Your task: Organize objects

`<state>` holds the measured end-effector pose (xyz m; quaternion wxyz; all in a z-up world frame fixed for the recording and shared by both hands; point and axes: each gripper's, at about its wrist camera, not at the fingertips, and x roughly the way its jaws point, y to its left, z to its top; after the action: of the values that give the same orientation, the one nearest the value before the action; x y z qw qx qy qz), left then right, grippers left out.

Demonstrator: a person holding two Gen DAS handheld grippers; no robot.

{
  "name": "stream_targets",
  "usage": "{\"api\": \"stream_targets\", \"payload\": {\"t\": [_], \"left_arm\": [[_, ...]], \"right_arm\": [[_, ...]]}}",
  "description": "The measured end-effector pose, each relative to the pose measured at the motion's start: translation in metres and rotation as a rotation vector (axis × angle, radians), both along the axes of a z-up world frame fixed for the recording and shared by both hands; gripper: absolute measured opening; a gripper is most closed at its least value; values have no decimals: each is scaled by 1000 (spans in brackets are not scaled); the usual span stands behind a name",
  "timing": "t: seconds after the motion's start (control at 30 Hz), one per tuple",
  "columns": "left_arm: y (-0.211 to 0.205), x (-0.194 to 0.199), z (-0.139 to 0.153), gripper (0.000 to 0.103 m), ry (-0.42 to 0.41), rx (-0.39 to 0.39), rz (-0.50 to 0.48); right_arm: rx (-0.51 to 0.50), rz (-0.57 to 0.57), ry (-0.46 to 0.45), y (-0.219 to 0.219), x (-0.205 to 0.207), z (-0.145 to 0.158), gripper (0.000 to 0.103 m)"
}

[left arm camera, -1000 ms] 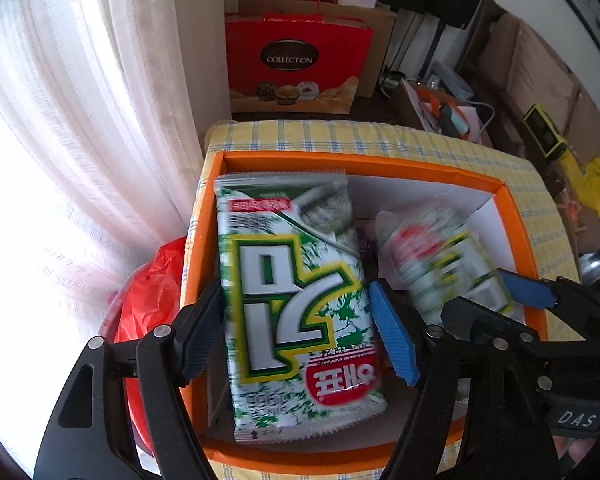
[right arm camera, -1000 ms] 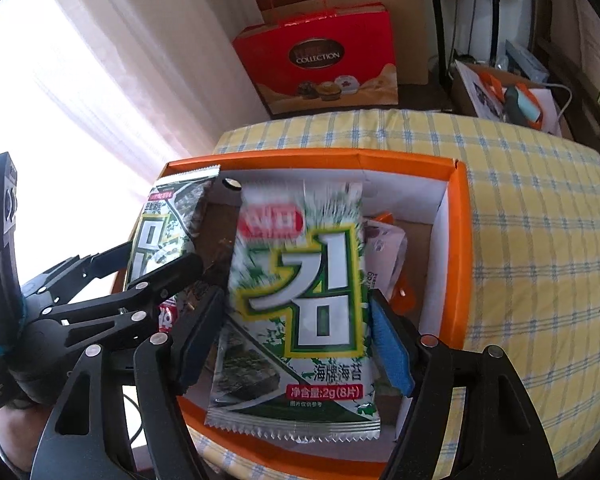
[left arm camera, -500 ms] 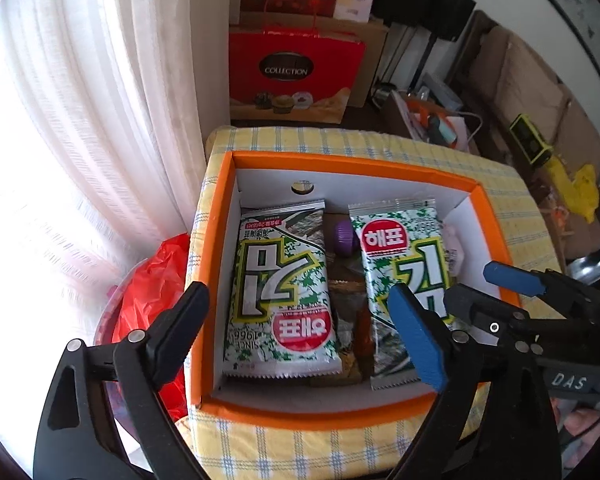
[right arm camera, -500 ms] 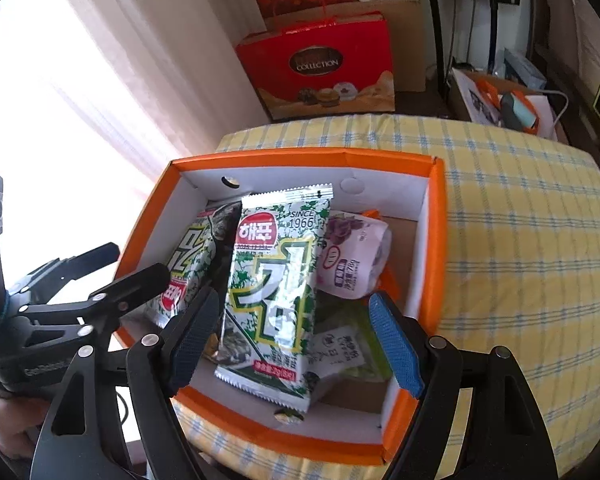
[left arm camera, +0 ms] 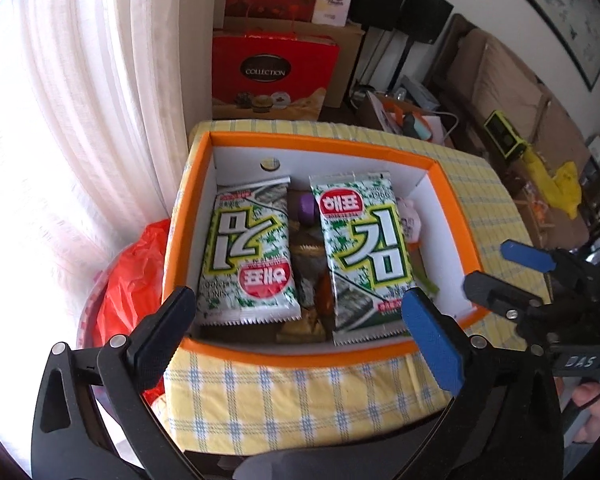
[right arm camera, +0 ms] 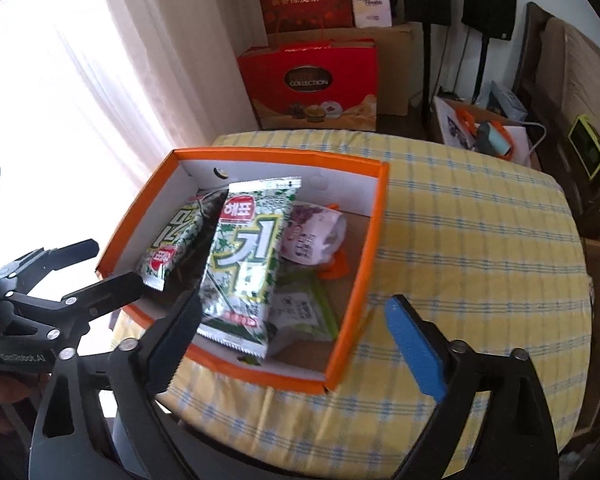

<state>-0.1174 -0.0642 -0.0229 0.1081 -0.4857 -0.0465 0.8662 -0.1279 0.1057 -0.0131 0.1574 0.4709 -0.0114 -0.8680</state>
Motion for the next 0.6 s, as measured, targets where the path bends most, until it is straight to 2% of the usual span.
{"api": "stream_targets", "payload": {"t": [0.07, 0.4, 0.5, 0.6], "left_arm": [[1, 6, 2, 103, 14, 4, 1], [14, 41, 17, 103, 76, 14, 12], [14, 51, 19, 103, 88, 18, 48], [14, 62, 17, 103, 88, -10, 82]], "right_arm": [[1, -12, 19, 8, 7, 5, 102], [71, -102, 92, 46, 38, 21, 103], [79, -120, 106, 56, 49, 23, 103], [86, -131, 119, 64, 60, 23, 103]]}}
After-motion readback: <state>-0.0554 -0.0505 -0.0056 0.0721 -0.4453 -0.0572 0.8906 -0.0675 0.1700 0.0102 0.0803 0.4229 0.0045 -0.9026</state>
